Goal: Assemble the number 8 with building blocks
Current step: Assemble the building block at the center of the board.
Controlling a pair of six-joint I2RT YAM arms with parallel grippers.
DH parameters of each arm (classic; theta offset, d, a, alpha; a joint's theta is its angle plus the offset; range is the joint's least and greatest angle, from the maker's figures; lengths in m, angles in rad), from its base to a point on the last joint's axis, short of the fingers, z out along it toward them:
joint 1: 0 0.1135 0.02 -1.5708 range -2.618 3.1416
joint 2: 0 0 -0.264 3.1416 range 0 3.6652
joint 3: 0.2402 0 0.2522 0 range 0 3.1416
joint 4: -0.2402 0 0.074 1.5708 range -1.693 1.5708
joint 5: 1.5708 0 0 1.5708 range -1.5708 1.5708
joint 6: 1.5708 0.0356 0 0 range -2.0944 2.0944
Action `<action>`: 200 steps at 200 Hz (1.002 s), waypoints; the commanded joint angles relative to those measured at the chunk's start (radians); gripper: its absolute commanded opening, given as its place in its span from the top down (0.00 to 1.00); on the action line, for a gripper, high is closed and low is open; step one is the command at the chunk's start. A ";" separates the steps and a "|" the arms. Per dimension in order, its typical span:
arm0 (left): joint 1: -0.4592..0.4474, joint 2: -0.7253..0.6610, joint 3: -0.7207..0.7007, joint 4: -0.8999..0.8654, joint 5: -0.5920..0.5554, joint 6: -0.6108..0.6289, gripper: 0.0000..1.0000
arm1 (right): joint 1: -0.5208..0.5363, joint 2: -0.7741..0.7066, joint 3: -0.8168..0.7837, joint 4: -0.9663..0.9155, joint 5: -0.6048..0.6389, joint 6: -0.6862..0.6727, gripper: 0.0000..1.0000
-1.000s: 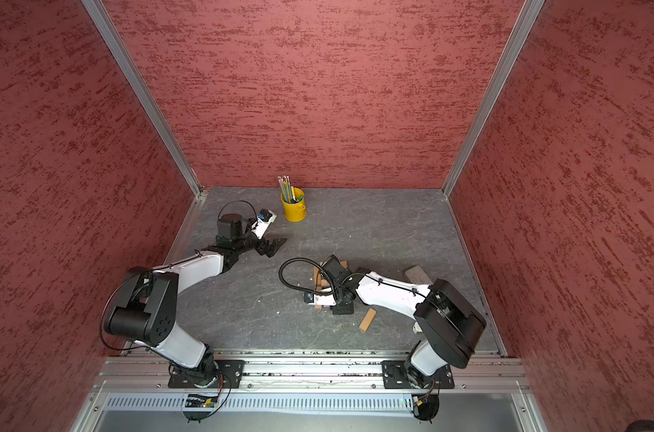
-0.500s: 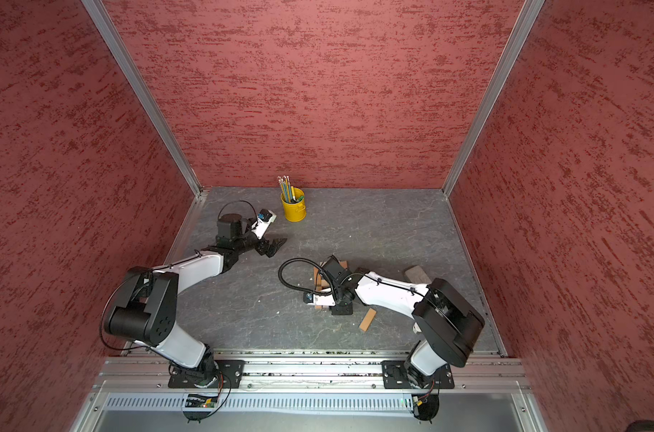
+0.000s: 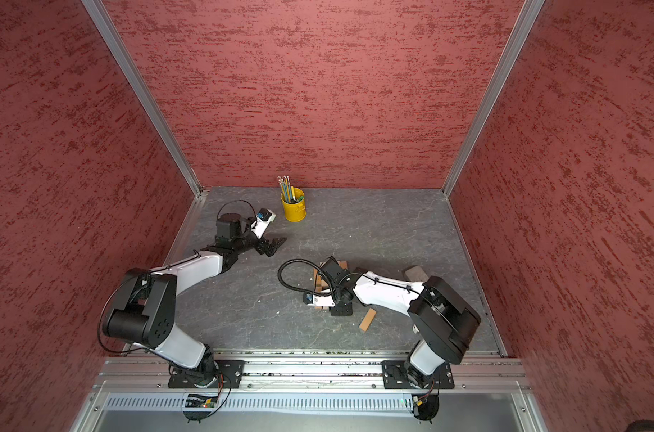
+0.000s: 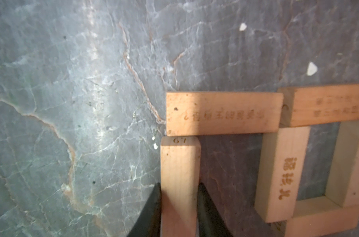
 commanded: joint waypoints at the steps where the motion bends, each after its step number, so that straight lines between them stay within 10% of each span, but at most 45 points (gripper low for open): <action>1: 0.000 -0.023 -0.007 0.008 0.015 -0.012 0.01 | 0.010 0.013 0.016 0.003 -0.024 -0.001 0.87; 200: -0.002 -0.029 -0.006 -0.005 0.007 -0.008 0.00 | 0.018 0.042 0.024 0.033 -0.017 0.021 0.79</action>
